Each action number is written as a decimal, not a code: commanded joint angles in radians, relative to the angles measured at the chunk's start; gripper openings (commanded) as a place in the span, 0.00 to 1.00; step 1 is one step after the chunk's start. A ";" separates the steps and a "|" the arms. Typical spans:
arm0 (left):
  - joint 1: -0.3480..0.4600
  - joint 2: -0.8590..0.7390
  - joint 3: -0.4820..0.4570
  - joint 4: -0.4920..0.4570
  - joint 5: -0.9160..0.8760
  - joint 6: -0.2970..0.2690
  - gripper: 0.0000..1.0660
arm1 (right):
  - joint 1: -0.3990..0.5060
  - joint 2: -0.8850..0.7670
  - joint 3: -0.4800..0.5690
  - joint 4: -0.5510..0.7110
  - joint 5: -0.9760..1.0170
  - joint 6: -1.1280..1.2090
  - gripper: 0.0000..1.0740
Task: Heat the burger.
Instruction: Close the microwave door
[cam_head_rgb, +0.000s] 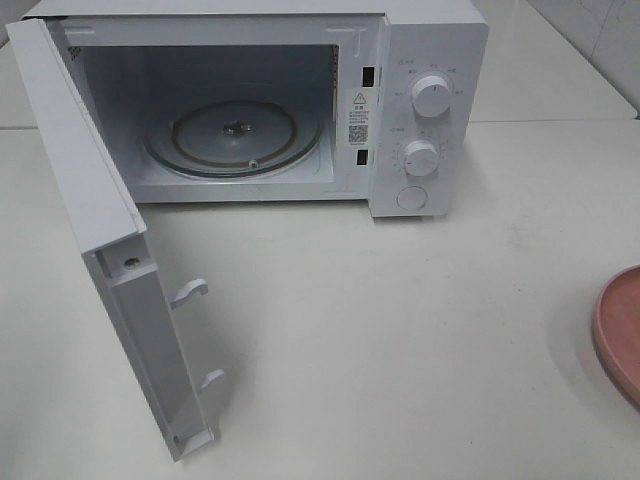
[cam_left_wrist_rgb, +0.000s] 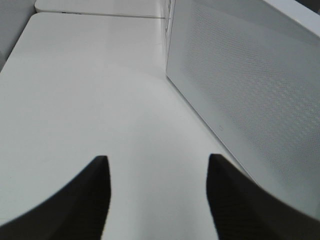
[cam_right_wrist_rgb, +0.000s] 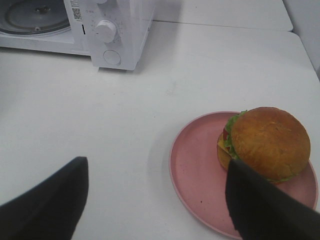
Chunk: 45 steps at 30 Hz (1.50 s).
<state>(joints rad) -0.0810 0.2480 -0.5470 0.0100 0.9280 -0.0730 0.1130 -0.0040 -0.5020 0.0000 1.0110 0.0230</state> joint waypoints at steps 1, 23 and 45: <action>0.004 0.056 0.001 -0.004 -0.054 -0.002 0.29 | -0.007 -0.027 0.003 0.000 -0.016 -0.011 0.70; 0.003 0.491 0.306 -0.010 -1.076 0.058 0.00 | -0.007 -0.027 0.003 0.000 -0.016 -0.011 0.70; 0.000 1.083 0.306 0.327 -1.764 -0.116 0.00 | -0.007 -0.027 0.003 0.000 -0.016 -0.011 0.70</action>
<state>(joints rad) -0.0810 1.3120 -0.2320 0.2970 -0.7840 -0.1520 0.1130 -0.0040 -0.5020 0.0000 1.0110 0.0230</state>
